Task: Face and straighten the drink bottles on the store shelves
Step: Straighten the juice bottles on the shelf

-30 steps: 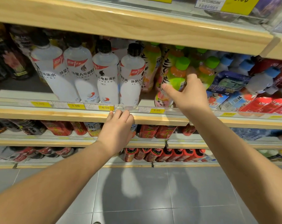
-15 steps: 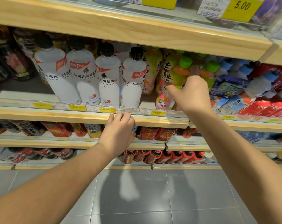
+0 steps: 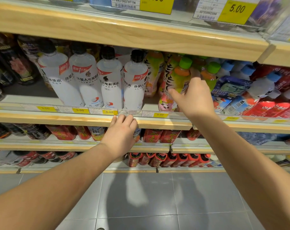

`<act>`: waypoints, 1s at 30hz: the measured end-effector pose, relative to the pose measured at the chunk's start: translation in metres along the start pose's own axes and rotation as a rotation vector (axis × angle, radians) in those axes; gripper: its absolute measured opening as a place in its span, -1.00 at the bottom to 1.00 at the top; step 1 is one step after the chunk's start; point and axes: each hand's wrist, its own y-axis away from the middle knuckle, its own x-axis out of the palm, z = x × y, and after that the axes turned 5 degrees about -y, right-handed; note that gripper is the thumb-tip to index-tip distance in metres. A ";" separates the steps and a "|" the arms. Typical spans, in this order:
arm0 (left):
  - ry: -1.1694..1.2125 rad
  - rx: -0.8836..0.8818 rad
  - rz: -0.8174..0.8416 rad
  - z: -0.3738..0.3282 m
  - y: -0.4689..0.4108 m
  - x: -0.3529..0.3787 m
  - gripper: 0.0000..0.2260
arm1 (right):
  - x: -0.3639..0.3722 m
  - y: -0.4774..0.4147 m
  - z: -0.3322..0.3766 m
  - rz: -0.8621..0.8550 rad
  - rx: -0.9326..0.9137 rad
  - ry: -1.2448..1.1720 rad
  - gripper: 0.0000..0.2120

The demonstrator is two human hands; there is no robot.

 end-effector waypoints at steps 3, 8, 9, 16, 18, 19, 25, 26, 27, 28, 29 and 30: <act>0.020 0.001 0.034 0.003 -0.001 -0.004 -0.64 | -0.005 0.012 -0.003 -0.007 -0.031 0.034 -0.58; 0.043 -0.011 0.154 0.006 0.000 -0.021 -0.49 | -0.015 0.045 -0.006 0.075 -0.177 -0.012 -0.38; 0.019 -0.004 0.189 0.006 0.002 -0.024 -0.44 | -0.015 0.055 -0.005 0.106 -0.210 -0.031 -0.41; 0.006 -0.120 0.233 0.010 0.032 -0.045 -0.49 | 0.001 0.091 0.010 0.440 -0.219 0.123 -0.48; 0.024 -0.153 0.222 0.015 0.050 -0.049 -0.49 | 0.008 0.096 0.014 0.508 -0.221 0.128 -0.50; 0.027 -0.167 0.220 0.017 0.059 -0.050 -0.48 | 0.012 0.100 0.017 0.528 -0.227 0.127 -0.53; 0.051 -0.275 0.225 0.039 0.116 -0.055 -0.45 | 0.034 0.120 0.050 0.644 -0.294 0.095 -0.50; 0.064 -0.297 0.218 0.044 0.125 -0.056 -0.45 | 0.038 0.123 0.057 0.667 -0.300 0.090 -0.49; 0.077 -0.317 0.215 0.049 0.134 -0.057 -0.45 | 0.041 0.127 0.065 0.683 -0.312 0.089 -0.47; 0.086 -0.337 0.216 0.054 0.142 -0.059 -0.45 | 0.044 0.131 0.073 0.695 -0.327 0.089 -0.46; 0.089 -0.353 0.215 0.059 0.150 -0.060 -0.46 | 0.046 0.135 0.080 0.703 -0.340 0.085 -0.46; 0.090 -0.367 0.211 0.064 0.157 -0.061 -0.46 | 0.048 0.139 0.087 0.710 -0.348 0.080 -0.46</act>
